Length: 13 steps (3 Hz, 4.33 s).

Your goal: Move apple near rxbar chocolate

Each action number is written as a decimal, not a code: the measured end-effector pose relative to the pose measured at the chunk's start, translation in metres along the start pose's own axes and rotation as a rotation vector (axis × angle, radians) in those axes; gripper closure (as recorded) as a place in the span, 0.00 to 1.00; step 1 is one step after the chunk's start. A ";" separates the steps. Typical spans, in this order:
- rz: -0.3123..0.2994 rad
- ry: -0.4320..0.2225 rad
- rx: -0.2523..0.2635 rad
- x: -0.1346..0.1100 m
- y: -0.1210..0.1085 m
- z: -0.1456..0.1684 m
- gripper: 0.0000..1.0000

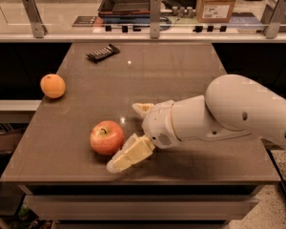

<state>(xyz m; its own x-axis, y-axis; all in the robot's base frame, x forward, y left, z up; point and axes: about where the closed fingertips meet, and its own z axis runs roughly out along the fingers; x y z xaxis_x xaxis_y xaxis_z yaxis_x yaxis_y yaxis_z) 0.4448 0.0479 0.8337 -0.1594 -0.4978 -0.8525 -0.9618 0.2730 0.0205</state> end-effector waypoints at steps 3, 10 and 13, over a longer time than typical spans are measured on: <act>-0.063 -0.079 -0.023 -0.021 0.021 -0.003 0.00; -0.125 -0.125 -0.035 -0.040 0.038 0.025 1.00; -0.164 -0.099 -0.029 -0.067 -0.015 0.024 1.00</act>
Offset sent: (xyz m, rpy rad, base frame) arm -0.0166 0.0028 0.0419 0.0764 -0.0982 0.0508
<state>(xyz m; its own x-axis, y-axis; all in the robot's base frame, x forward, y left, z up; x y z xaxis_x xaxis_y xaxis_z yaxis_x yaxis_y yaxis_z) 0.4750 0.0971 0.8784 0.0212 -0.4495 -0.8930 -0.9794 0.1702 -0.1089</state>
